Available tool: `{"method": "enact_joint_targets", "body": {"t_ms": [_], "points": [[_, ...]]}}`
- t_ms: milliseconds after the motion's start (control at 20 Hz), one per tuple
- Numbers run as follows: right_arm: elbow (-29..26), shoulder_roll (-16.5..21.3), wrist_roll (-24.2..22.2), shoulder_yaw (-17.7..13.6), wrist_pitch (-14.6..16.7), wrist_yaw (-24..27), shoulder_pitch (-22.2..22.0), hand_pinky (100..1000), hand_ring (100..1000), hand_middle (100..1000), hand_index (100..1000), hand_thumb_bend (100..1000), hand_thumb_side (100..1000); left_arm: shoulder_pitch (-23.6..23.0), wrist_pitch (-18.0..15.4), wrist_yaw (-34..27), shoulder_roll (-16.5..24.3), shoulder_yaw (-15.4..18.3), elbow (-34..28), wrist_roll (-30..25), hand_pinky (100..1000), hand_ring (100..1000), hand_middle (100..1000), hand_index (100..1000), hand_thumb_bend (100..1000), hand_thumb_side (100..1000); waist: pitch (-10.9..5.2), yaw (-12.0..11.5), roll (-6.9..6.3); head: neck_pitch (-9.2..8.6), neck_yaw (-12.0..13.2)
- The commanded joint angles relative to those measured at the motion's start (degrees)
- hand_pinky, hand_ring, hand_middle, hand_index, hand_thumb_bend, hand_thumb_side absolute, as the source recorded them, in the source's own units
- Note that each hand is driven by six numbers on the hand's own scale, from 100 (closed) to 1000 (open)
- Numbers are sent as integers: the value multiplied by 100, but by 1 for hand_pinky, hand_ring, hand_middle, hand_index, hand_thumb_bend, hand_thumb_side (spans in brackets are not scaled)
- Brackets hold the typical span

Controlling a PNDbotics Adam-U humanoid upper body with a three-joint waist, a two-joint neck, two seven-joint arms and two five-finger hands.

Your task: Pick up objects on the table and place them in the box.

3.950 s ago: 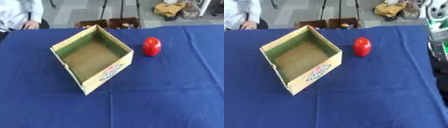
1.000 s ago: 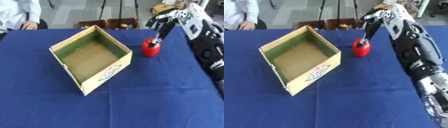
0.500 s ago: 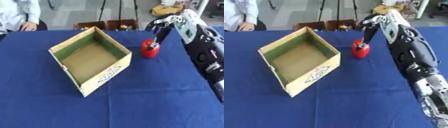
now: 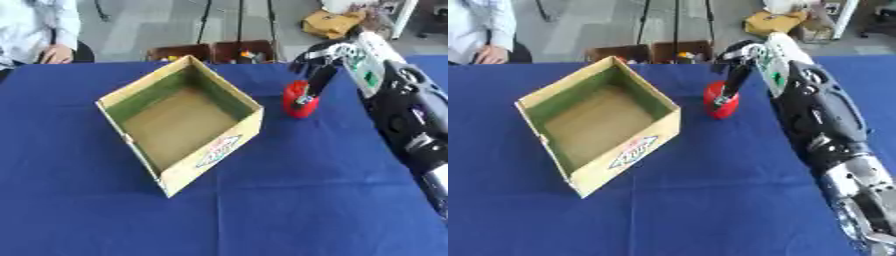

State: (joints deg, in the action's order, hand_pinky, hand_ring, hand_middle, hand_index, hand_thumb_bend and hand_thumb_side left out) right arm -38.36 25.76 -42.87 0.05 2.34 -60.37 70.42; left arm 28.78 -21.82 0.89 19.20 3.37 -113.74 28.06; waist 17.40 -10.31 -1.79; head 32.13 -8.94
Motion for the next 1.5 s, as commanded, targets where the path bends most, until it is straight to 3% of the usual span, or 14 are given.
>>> {"method": "enact_joint_targets", "body": {"t_ms": [50,400,550,1000,1500], "points": [[-17,55,193,-40,-32,-138,81,778,869,902,962,618,296,71,29,-10,106,-2,-85,-12,691,827,816,864,100,993,-1,-17,-4,-90,-32],[103,34,312,-100,-137,-95,34,740,836,886,959,584,223,73,37,-12,92,2,-85,-8,692,827,816,864,100,993,67,-29,-24,-126,-63],[139,19,258,-151,-241,42,34,698,802,865,959,525,164,74,39,-10,90,4,-85,0,693,830,816,864,100,993,87,-39,-28,-121,-73],[133,1,129,-203,-589,547,58,568,710,828,964,382,110,71,51,-1,90,6,-85,31,697,835,817,861,100,992,102,-22,-28,-105,-87],[93,-15,270,-171,-855,1018,68,568,700,817,967,126,100,75,62,17,91,7,-85,62,713,843,817,858,100,992,101,-5,-29,-109,-96]]}}
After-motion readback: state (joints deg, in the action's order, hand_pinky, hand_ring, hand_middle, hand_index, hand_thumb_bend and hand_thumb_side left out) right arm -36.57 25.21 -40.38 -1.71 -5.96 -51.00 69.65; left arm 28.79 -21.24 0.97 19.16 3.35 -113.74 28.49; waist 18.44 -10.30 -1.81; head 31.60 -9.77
